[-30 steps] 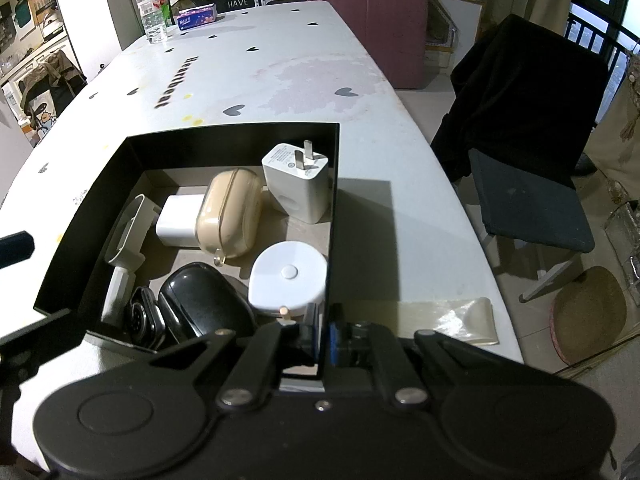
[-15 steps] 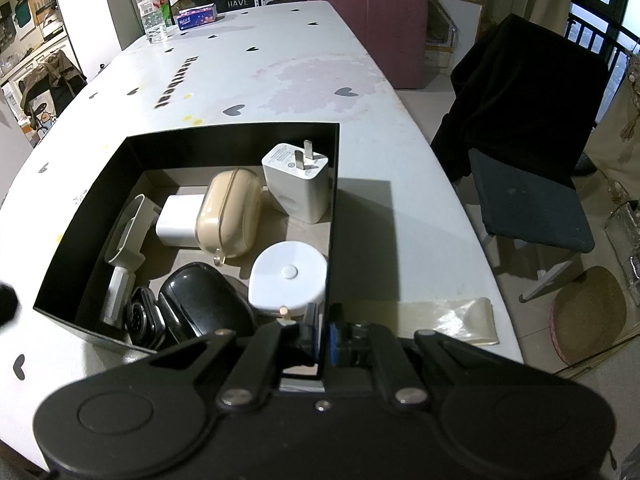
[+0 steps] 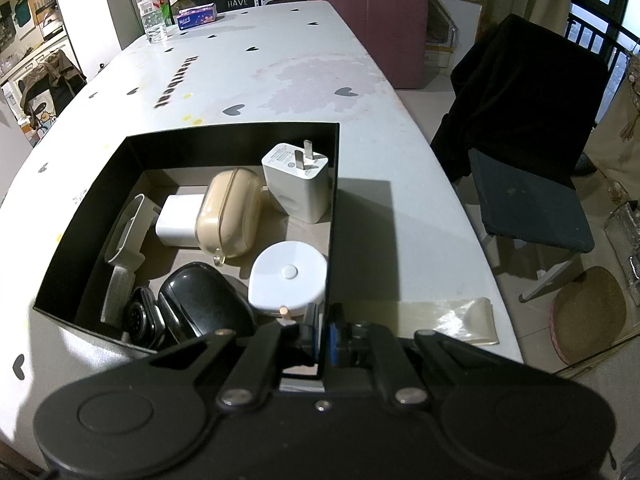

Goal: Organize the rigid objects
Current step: 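Withdraw the left gripper from the box toward the orange scissors, then lower the left gripper onto the orange-handled scissors and close it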

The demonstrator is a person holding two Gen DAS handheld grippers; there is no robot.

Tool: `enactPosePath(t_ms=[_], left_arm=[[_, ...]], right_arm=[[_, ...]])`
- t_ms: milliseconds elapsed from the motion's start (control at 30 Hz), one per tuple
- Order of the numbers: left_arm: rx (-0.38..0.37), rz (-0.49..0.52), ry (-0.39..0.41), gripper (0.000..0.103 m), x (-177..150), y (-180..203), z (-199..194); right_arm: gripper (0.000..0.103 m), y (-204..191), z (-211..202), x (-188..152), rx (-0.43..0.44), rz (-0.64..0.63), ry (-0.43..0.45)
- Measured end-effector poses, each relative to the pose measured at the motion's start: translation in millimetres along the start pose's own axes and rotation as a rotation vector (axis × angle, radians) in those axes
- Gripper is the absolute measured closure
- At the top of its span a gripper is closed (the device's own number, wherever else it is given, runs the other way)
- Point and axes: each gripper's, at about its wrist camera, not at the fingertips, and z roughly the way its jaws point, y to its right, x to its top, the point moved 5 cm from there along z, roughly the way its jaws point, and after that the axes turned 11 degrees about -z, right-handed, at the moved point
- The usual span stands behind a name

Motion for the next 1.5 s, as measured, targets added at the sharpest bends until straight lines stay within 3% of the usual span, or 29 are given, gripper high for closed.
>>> enactPosePath(t_ms=[133, 233, 467, 767, 933, 1167, 1500], left_arm=[[0.072, -0.069, -0.012, 0.000, -2.9, -26.9, 21.4], [0.122, -0.098, -0.041, 0.008, -8.4, -41.8, 42.5], [0.212, -0.138, -0.096, 0.012, -13.9, -55.6, 92.2], [0.339, -0.014, -0.144, 0.011, -26.7, -61.3, 140.2], [0.277, -0.039, -0.167, 0.010, -30.8, -61.5, 142.7], [0.321, 0.009, -0.177, 0.006, -34.1, -65.6, 134.1], [0.371, 0.069, -0.275, 0.004, -51.7, -107.0, 71.9]], right_arm=[[0.097, 0.3, 0.2, 0.3, 0.000, 0.000, 0.000], [0.097, 0.2, 0.2, 0.3, -0.001, -0.001, 0.000], [0.097, 0.8, 0.5, 0.2, -0.001, -0.001, -0.001], [0.097, 0.8, 0.6, -0.1, -0.001, 0.000, -0.001], [0.097, 0.8, 0.5, -0.4, -0.001, 0.000, -0.002], [0.097, 0.9, 0.5, -0.3, -0.001, -0.001, -0.002], [0.097, 1.7, 1.0, -1.5, 0.001, 0.001, -0.003]])
